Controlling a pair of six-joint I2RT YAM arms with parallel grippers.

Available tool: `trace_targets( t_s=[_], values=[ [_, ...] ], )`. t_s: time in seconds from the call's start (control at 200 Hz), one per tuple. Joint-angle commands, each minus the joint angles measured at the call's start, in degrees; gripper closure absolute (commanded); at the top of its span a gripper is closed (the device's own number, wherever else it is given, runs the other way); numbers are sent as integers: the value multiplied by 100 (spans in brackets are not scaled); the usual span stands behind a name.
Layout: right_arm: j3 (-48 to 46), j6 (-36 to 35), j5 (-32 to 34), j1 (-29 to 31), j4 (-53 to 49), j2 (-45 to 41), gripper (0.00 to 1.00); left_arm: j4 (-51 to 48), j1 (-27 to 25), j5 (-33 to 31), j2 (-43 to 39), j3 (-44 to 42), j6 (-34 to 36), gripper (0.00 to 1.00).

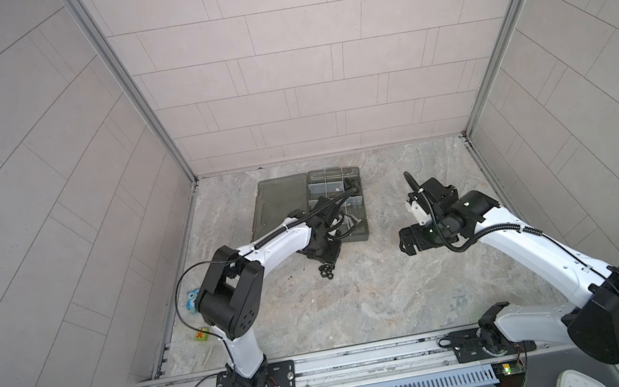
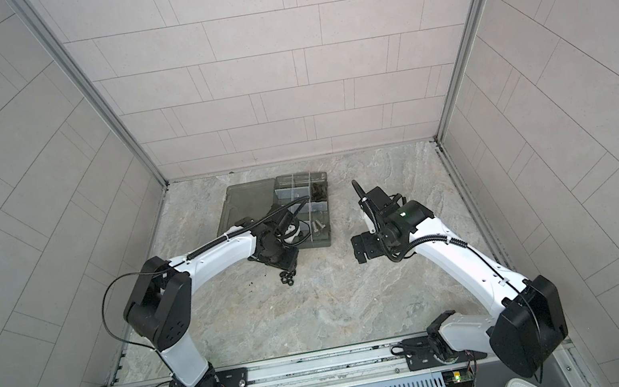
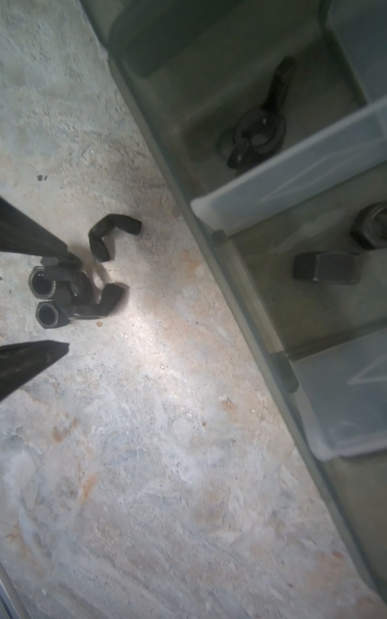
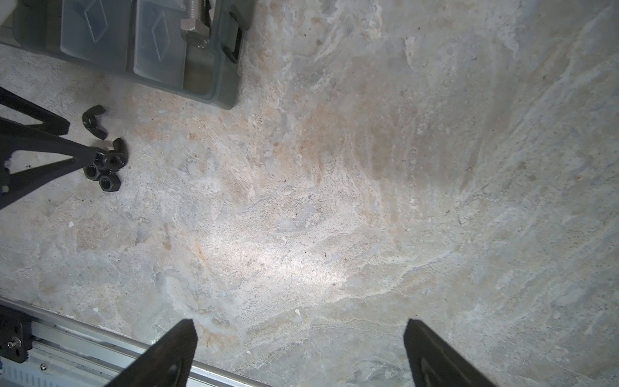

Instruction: Sort the screws and nuts into containers

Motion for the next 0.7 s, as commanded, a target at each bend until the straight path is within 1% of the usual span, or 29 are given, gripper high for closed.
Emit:
trace_targets(
  t_s=[0.0, 0.125, 0.415, 0.696],
  values=[
    [-139, 105, 127, 3, -112, -240, 2, 19, -64, 66, 148, -117, 9, 55],
    [-255, 156, 136, 3, -84, -350, 2, 10, -69, 93, 312, -138, 64, 58],
    [-382, 201, 162, 0, -72, -458, 2, 17, -79, 111, 434, -179, 95, 62],
    [-397, 246, 148, 1, -83, -458, 2, 46, -87, 15, 492, -54, 91, 62]
  ],
)
